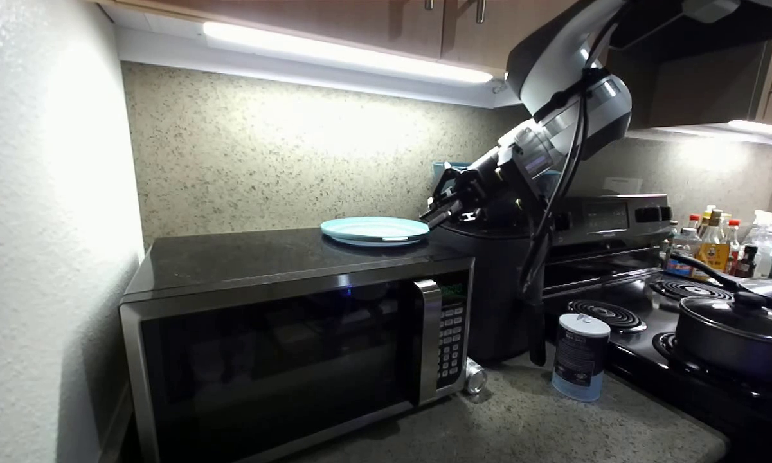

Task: Flip over the plate

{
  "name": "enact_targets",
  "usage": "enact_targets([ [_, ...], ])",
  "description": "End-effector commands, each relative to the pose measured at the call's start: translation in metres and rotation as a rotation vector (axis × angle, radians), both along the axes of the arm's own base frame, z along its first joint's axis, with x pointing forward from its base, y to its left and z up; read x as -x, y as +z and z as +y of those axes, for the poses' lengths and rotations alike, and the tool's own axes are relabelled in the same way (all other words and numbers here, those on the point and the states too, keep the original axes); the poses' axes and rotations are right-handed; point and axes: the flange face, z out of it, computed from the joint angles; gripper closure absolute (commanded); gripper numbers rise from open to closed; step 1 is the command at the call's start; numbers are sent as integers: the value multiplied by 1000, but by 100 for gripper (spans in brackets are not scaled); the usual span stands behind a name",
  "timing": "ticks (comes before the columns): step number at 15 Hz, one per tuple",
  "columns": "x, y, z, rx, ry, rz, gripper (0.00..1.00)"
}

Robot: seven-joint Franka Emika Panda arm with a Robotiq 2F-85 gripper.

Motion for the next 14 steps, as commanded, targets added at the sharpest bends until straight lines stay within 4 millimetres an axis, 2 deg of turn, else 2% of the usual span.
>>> enact_targets([
  [1, 5, 7, 18, 14, 24, 14, 42],
  [7, 9, 13, 51, 22, 59, 39, 3],
  [12, 11, 21, 69, -8, 12, 128, 0],
  [13, 6, 12, 64, 0, 35, 95, 0],
  [14, 6, 13, 67, -1, 34, 98, 0],
])
